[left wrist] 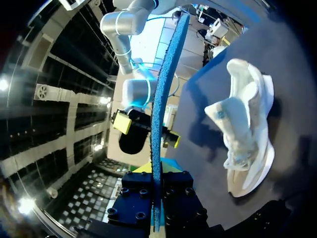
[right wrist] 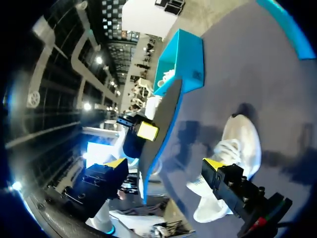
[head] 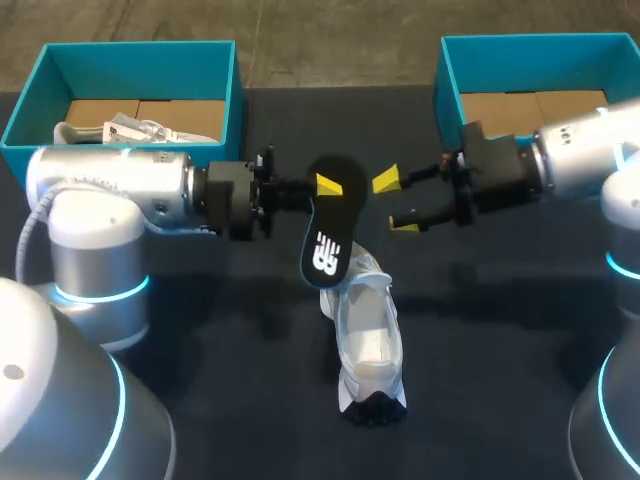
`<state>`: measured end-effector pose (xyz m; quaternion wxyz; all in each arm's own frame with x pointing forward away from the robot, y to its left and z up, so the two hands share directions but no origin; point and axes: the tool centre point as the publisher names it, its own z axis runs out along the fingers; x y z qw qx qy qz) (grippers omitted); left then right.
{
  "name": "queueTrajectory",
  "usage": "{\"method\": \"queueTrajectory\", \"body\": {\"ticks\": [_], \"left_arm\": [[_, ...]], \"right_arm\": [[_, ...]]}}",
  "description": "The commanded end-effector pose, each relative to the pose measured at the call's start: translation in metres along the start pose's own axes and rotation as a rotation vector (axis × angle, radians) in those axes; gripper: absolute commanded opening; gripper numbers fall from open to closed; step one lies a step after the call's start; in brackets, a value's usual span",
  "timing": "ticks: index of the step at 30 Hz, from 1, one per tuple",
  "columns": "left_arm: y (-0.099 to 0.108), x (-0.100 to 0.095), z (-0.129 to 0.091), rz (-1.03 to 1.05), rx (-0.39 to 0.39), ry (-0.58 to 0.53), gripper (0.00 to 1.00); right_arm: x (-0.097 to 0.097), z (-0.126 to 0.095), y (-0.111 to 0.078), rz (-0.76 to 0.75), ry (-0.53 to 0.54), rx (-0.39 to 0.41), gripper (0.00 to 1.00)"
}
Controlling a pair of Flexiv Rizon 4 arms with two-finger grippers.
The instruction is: Take the shoe out of the shoebox, open the shoe tongue, remove and reinsert the insole, then place the shoe into the shoebox
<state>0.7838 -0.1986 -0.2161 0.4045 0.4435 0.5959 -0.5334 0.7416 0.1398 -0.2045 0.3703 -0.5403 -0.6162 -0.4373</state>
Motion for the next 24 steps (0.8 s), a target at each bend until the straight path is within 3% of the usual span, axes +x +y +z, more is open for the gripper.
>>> {"method": "queueTrajectory", "body": {"ticks": [1, 6, 8, 21, 24], "left_arm": [[-0.011, 0.001, -0.012, -0.028, 0.002, 0.071, 0.0], [-0.023, 0.005, -0.016, -0.076, 0.012, 0.108, 0.0], [-0.03, 0.006, -0.016, -0.038, -0.01, 0.188, 0.0], [-0.03, 0.006, -0.016, -0.038, -0.01, 0.188, 0.0], [-0.041, 0.008, -0.011, -0.126, -0.027, 0.179, 0.0]], "right_arm": [[0.004, -0.029, -0.009, -0.045, -0.041, -0.011, 1.0], [-0.001, -0.041, -0.013, -0.087, -0.021, -0.019, 1.0], [-0.001, -0.041, -0.013, -0.087, -0.021, -0.019, 1.0], [-0.001, -0.041, -0.013, -0.087, -0.021, -0.019, 1.0], [0.003, -0.047, -0.02, -0.231, -0.056, 0.005, 1.0]]}}
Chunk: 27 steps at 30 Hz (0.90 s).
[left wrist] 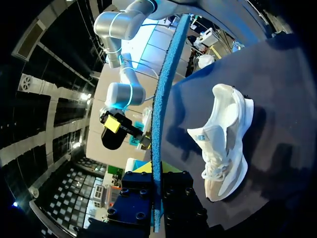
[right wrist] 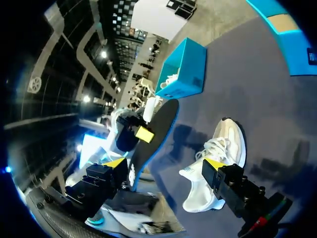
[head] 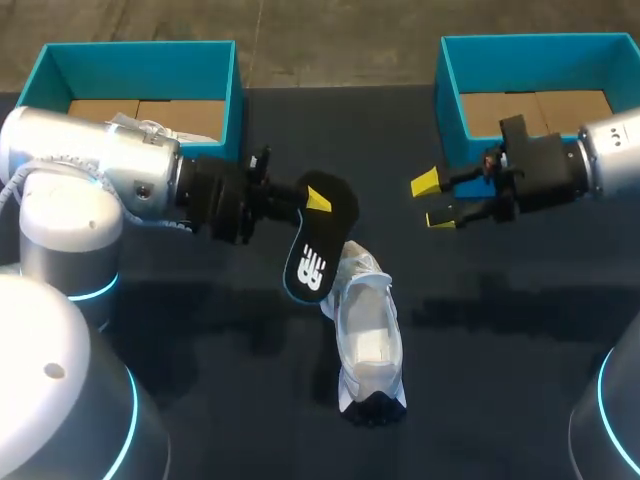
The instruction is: Take the shoe out of the shoebox, open the shoe tongue, remove and reinsert the insole, then place the shoe into the shoebox
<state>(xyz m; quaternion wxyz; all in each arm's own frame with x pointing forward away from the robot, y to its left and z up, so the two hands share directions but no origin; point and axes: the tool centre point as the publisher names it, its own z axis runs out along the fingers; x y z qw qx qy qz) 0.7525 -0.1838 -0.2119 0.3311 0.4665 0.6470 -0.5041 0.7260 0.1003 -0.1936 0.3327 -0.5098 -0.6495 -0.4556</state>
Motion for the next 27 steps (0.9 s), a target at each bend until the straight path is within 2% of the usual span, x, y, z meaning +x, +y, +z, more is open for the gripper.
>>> {"method": "queueTrajectory", "body": {"ticks": [1, 4, 13, 18, 27], "left_arm": [[-0.014, 0.003, 0.006, -0.073, -0.024, 0.002, 0.0], [-0.024, 0.006, 0.008, -0.133, -0.033, 0.015, 0.0], [-0.058, 0.01, 0.009, -0.284, 0.011, 0.023, 0.0], [-0.071, 0.015, 0.013, -0.459, 0.047, -0.044, 0.0], [-0.073, 0.016, 0.014, -0.502, 0.046, -0.06, 0.0]], "right_arm": [[0.004, -0.009, -0.008, -0.165, -0.048, 0.036, 1.0], [-0.001, -0.019, -0.019, -0.251, -0.076, 0.058, 1.0], [-0.021, -0.048, -0.046, -0.459, -0.116, 0.089, 1.0], [-0.025, -0.06, -0.059, -0.538, -0.124, 0.121, 1.0], [-0.025, -0.06, -0.059, -0.538, -0.124, 0.121, 1.0]]}}
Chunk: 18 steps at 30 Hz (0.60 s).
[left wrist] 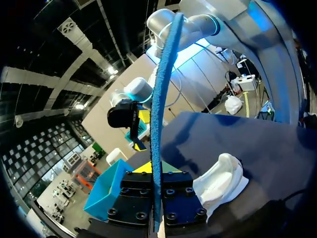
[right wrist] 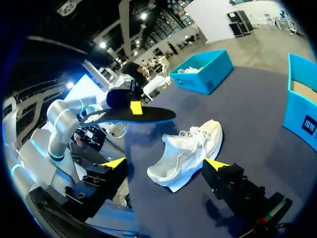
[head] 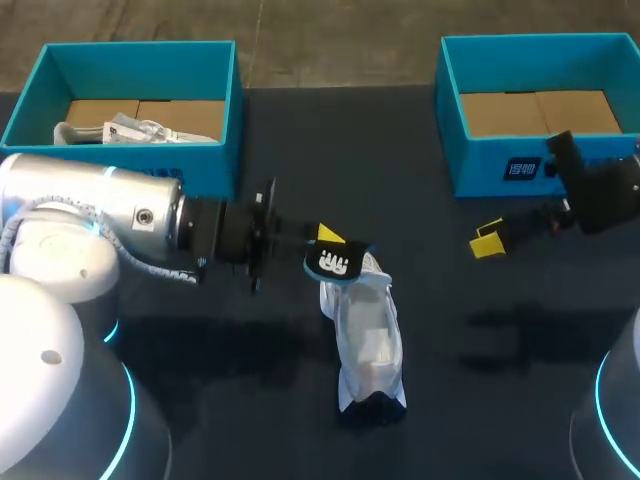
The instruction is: Take the shoe out of the shoebox, open the shoe tongue, remove and reinsert the insole, then place the shoe into the shoebox
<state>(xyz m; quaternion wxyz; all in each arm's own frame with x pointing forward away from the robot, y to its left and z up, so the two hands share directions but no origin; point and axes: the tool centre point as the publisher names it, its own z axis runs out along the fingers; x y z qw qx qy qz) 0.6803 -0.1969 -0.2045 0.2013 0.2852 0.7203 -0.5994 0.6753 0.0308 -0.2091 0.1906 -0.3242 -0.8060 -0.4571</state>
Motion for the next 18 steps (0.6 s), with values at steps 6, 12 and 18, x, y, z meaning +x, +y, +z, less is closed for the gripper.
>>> {"method": "queueTrajectory", "body": {"ticks": [6, 12, 18], "left_arm": [[-0.001, 0.002, 0.001, 0.0, -0.004, -0.005, 0.0], [0.001, 0.011, 0.003, -0.103, 0.028, -0.003, 0.0], [-0.006, 0.018, 0.003, -0.181, 0.061, -0.018, 0.0]], "right_arm": [[0.002, 0.001, -0.001, -0.042, -0.011, 0.015, 1.0], [0.0, 0.0, -0.023, -0.255, -0.064, 0.114, 1.0], [-0.003, -0.001, -0.041, -0.375, -0.085, 0.135, 1.0]]}}
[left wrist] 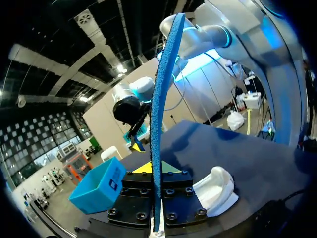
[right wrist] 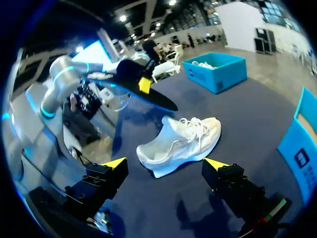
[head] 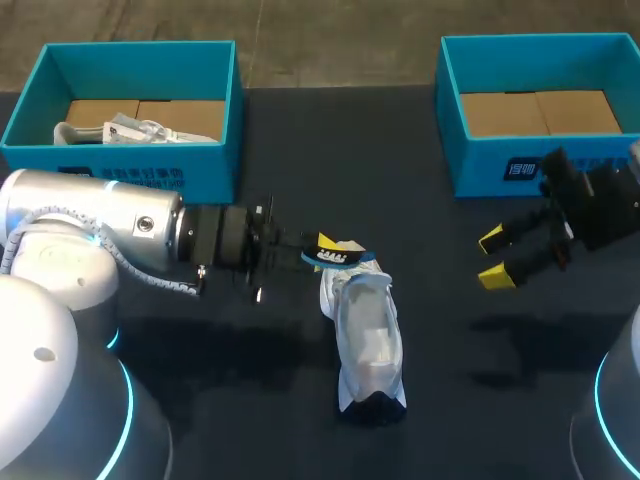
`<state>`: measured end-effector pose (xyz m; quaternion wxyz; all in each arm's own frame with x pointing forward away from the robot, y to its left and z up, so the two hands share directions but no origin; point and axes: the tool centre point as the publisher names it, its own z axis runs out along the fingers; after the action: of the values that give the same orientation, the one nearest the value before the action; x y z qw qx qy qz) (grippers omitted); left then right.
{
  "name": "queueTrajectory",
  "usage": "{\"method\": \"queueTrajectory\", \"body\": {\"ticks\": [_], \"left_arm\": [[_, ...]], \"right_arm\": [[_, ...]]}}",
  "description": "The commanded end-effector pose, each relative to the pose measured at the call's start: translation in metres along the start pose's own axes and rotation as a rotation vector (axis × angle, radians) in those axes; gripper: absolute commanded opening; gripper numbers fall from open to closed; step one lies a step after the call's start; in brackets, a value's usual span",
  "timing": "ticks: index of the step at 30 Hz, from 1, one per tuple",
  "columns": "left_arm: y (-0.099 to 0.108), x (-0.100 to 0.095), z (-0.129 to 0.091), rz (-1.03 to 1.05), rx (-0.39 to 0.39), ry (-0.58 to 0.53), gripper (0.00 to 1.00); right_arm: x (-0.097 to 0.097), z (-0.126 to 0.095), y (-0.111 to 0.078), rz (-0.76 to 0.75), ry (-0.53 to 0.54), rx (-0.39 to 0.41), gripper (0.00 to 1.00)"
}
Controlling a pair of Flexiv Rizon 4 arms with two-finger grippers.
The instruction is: Take the shoe out of the shoebox, open the shoe tongue, remove and reinsert the insole, then place the shoe into the shoebox
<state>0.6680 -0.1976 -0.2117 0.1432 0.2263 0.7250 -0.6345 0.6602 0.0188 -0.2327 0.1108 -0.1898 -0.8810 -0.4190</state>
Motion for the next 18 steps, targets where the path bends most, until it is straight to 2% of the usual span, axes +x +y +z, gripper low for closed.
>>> {"method": "queueTrajectory", "body": {"ticks": [1, 9, 18], "left_arm": [[-0.006, 0.007, 0.001, -0.016, 0.021, -0.014, 0.0], [-0.025, 0.023, 0.007, -0.017, 0.071, 0.002, 0.0], [-0.028, 0.03, 0.008, -0.009, 0.084, -0.018, 0.0]], "right_arm": [[0.009, -0.002, -0.012, -0.063, -0.022, 0.005, 1.0], [0.012, -0.001, -0.031, -0.117, -0.05, 0.032, 1.0], [0.015, 0.008, -0.04, -0.131, -0.044, 0.032, 1.0]]}}
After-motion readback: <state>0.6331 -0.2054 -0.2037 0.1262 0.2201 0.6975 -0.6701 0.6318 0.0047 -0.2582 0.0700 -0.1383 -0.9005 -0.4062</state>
